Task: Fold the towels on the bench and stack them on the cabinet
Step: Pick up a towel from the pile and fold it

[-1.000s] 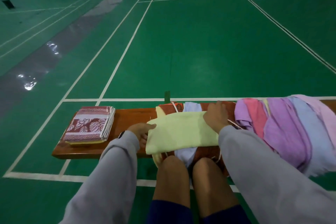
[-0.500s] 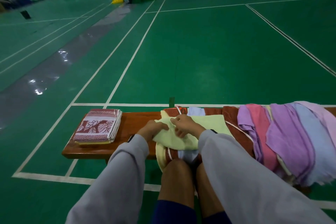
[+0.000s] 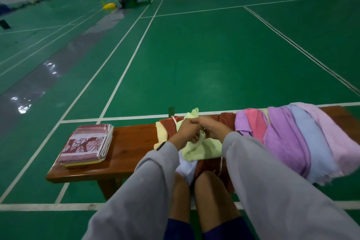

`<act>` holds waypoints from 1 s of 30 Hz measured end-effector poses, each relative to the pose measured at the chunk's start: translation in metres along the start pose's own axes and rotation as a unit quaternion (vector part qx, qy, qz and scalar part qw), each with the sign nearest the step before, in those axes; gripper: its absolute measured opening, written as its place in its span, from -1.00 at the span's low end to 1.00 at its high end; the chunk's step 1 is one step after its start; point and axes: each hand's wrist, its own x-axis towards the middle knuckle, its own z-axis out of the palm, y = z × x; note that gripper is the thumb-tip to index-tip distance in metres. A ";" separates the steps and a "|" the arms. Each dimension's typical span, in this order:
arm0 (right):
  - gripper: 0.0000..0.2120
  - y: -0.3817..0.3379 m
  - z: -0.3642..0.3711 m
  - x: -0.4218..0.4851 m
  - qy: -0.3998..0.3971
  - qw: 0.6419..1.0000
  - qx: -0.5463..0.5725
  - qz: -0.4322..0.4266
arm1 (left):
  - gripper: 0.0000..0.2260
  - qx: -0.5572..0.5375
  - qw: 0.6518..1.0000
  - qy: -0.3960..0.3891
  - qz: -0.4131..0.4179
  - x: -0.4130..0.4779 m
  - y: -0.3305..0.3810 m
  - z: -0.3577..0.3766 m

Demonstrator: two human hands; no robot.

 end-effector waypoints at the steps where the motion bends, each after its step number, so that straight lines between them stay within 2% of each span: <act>1: -0.70 0.002 -0.011 -0.001 0.020 1.000 -0.012 0.003 | -0.86 -0.013 1.000 0.001 -0.003 0.001 0.002 0.013; 5: -0.75 0.017 -0.048 0.007 0.080 0.993 -0.080 0.017 | -0.79 -0.046 0.998 0.032 -0.026 0.007 0.000 0.062; 8: -0.81 0.028 -0.060 0.015 0.135 0.977 -0.161 0.030 | -0.82 -0.042 0.999 -0.003 -0.030 0.008 -0.011 0.084; 10: -0.85 0.036 -0.067 0.016 0.186 0.951 -0.246 0.011 | -0.88 -0.010 0.998 -0.048 -0.039 0.010 -0.016 0.085; 12: -0.80 0.043 -0.072 0.016 0.213 0.935 -0.283 -0.013 | -0.85 0.022 0.998 -0.046 -0.031 0.015 -0.019 0.077; 14: -0.64 0.050 -0.073 0.016 0.230 0.922 -0.310 -0.020 | -0.81 0.050 0.998 0.047 -0.011 0.021 -0.024 0.061; 16: -0.38 0.057 -0.074 0.018 0.257 0.904 -0.342 -0.010 | -0.80 0.125 0.978 0.169 -0.007 0.024 -0.032 0.040; 18: -0.27 0.059 -0.074 0.018 0.242 0.910 -0.337 -0.011 | -0.64 0.178 0.958 0.219 -0.058 0.025 -0.045 0.021; 20: -0.39 0.058 -0.075 0.022 0.191 0.935 -0.298 -0.020 | -0.49 0.138 0.968 0.174 -0.120 0.030 -0.056 0.007; 21: -0.42 0.059 -0.077 0.022 0.173 0.943 -0.285 -0.017 | -0.47 0.093 0.977 0.140 -0.131 0.034 -0.062 0.003; 23: -0.45 0.059 -0.076 0.021 0.155 0.950 -0.270 -0.014 | -0.52 0.017 0.985 0.100 -0.136 0.033 -0.065 -0.001; 25: -0.49 0.059 -0.075 0.021 0.147 0.957 -0.251 -0.007 | -0.56 -0.013 0.988 0.079 -0.134 0.033 -0.066 -0.003; 28: -0.49 0.056 -0.071 0.018 0.151 0.961 -0.232 0.009 | -0.61 0.003 0.991 0.034 -0.127 0.033 -0.071 -0.002; 30: -0.49 0.051 -0.068 0.017 0.147 0.971 -0.186 0.015 | -0.54 0.054 0.992 0.037 -0.110 0.040 -0.079 -0.001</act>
